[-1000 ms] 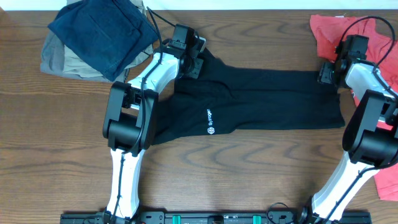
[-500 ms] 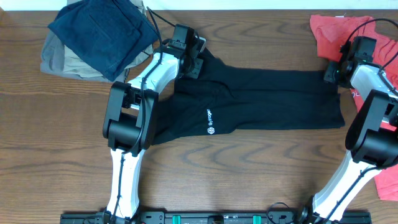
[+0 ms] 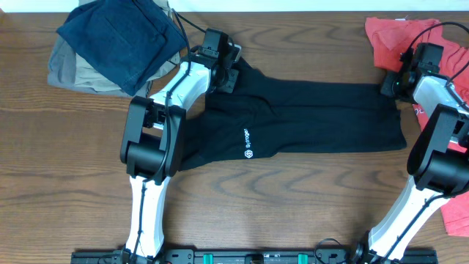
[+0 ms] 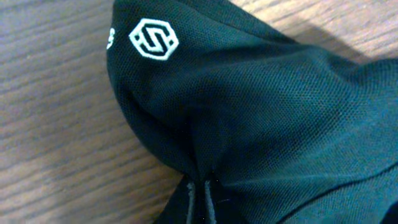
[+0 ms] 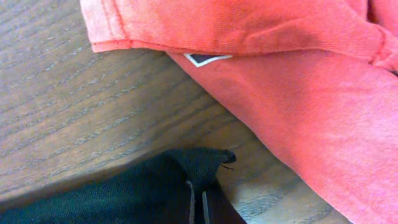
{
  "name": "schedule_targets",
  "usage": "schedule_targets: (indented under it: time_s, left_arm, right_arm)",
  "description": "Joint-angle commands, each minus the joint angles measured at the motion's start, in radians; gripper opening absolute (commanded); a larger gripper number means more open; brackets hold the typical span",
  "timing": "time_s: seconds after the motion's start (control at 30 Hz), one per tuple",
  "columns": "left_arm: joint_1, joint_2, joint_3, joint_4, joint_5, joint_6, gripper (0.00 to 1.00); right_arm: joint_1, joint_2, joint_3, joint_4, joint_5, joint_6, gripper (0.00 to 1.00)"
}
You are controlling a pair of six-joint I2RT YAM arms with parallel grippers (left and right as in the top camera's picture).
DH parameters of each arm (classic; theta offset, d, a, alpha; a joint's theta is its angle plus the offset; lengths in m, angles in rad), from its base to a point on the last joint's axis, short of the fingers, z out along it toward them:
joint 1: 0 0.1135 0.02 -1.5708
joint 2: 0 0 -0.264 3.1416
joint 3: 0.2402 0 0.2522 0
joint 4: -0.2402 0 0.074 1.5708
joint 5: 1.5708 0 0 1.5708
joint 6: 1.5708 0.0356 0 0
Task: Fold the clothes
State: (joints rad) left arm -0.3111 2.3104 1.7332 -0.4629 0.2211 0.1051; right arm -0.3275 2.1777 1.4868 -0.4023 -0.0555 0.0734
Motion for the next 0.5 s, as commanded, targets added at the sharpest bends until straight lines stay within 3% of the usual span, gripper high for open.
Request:
schedule_targets:
  time_s: [0.0, 0.47]
  left_arm:
    - [0.009, -0.064, -0.026, -0.025, -0.031, -0.009, 0.06]
    - [0.029, -0.18, -0.026, -0.19, -0.032, -0.036, 0.06]
  right_arm:
    - [-0.025, 0.04, 0.005, -0.017, 0.029, 0.049, 0.01]
    - [-0.041, 0.039, 0.07, -0.164, 0.029, 0.117, 0.01]
